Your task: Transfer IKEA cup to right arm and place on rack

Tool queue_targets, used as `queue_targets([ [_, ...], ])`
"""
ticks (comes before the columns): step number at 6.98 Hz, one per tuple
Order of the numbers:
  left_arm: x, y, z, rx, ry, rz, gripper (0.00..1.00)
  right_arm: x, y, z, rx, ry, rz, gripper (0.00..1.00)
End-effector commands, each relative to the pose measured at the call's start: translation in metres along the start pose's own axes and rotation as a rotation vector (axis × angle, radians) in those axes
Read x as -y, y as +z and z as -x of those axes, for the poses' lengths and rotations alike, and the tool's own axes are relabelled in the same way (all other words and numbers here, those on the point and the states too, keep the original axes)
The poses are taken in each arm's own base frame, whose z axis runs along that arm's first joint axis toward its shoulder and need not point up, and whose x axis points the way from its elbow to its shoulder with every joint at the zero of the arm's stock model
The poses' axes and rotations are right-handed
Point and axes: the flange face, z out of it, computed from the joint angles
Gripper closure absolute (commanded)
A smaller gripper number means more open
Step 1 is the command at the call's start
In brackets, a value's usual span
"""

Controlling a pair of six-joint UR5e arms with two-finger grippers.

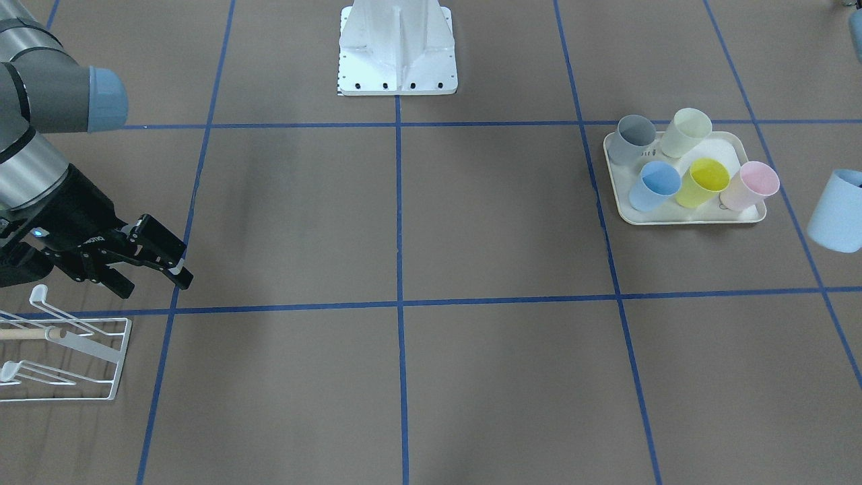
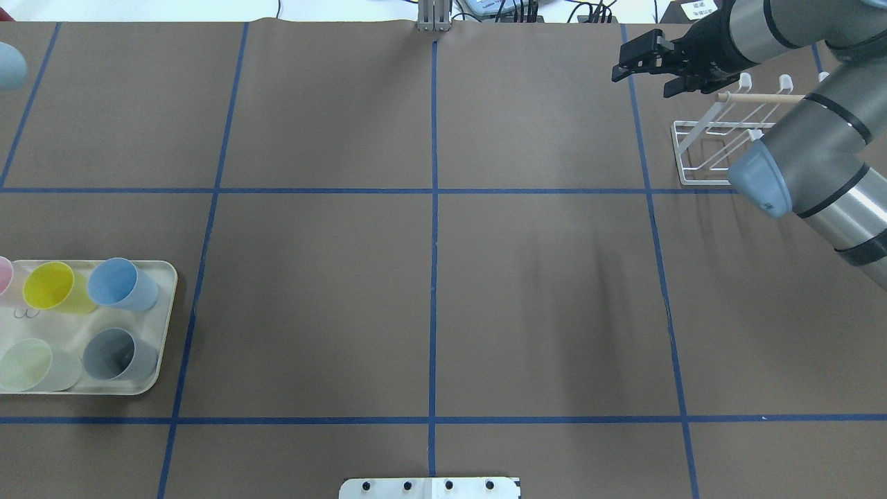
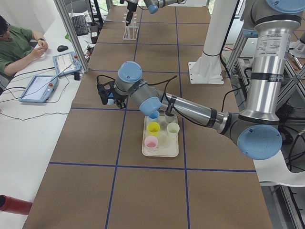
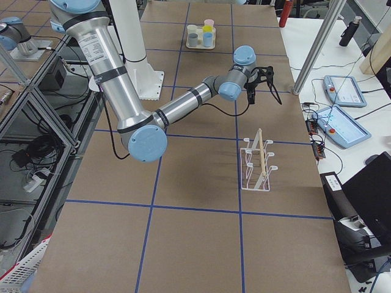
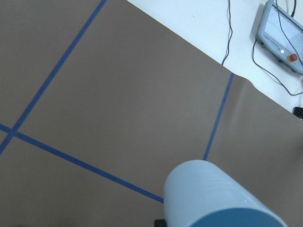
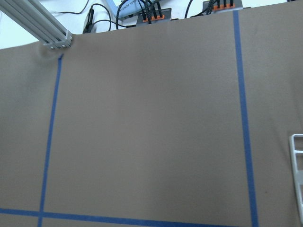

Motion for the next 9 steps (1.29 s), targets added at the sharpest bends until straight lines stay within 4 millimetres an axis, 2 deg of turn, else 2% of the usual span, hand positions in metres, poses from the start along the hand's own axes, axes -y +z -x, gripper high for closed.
queue_targets([
  [1, -0.043, 0.043, -0.039, -0.153, -0.11, 0.026, 1.0, -0.01, 0.01, 0.018, 0.113, 0.079, -0.068, 0.01],
  [3, -0.118, 0.102, -0.09, -0.371, -0.251, 0.037, 1.0, -0.028, 0.019, 0.051, 0.21, 0.204, -0.128, 0.01],
  [4, -0.151, 0.119, -0.113, -0.476, -0.336, 0.075, 1.0, -0.035, 0.018, 0.06, 0.282, 0.27, -0.141, 0.01],
  [6, -0.19, 0.129, -0.164, -0.604, -0.525, 0.164, 1.0, -0.054, 0.011, 0.101, 0.47, 0.424, -0.128, 0.01],
  [7, -0.209, 0.136, -0.172, -0.676, -0.585, 0.177, 1.0, -0.057, 0.0, 0.119, 0.556, 0.475, -0.102, 0.01],
  [8, -0.24, 0.146, -0.187, -0.772, -0.637, 0.203, 1.0, -0.064, -0.006, 0.138, 0.637, 0.526, -0.085, 0.01],
  [9, -0.263, 0.154, -0.203, -0.804, -0.651, 0.226, 1.0, -0.077, -0.004, 0.154, 0.694, 0.55, -0.085, 0.01],
])
